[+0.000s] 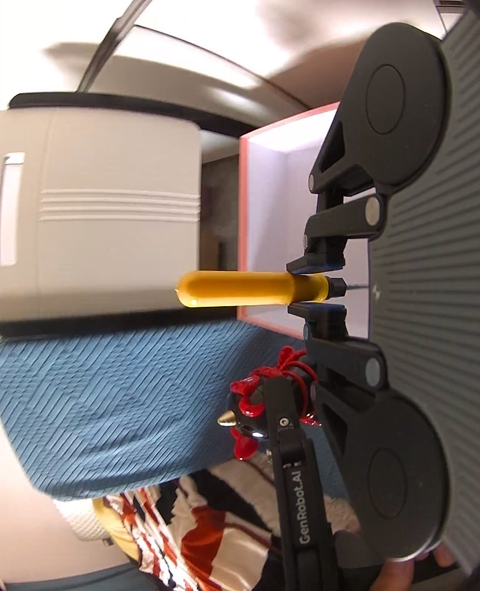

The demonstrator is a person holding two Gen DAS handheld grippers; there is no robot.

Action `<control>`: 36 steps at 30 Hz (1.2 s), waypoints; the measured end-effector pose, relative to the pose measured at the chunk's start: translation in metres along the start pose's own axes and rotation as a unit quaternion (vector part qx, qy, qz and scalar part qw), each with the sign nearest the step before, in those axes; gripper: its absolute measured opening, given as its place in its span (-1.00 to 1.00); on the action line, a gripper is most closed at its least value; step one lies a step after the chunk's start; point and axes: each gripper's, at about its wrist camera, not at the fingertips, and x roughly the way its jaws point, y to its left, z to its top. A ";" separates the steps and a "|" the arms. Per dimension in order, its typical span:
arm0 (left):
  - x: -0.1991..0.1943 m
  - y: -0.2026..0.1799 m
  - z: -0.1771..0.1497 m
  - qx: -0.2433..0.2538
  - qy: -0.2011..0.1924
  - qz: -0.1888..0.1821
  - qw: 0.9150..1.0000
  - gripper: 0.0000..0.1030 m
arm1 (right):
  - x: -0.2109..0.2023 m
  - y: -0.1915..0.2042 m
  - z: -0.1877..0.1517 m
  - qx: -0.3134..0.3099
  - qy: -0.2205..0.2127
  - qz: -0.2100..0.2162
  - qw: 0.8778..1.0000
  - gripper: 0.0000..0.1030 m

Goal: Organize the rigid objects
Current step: 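Lift the toy figure with the left gripper while the right gripper carries the screwdriver toward the box, then lower the toy figure and screwdriver into the box and open both grippers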

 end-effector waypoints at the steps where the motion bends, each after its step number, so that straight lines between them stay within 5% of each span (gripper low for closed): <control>1: 0.007 -0.003 -0.005 0.003 0.006 -0.001 1.000 0.19 | 0.003 -0.005 -0.005 0.001 0.008 -0.003 1.000 -0.62; 18: 0.076 -0.015 -0.056 0.029 0.086 0.011 0.996 0.19 | 0.051 -0.057 -0.071 0.050 0.109 -0.034 0.992 -0.61; 26: 0.074 -0.013 -0.054 0.032 0.090 0.006 0.995 0.19 | 0.054 -0.058 -0.072 0.061 0.118 -0.034 0.991 -0.59; 31: 0.060 -0.013 -0.042 0.030 0.065 0.009 0.997 0.41 | 0.050 -0.057 -0.066 0.074 0.109 -0.030 0.991 -0.53; 36: 0.035 -0.016 -0.024 0.045 0.038 0.019 0.998 0.41 | 0.039 -0.050 -0.051 0.073 0.086 -0.031 0.993 -0.46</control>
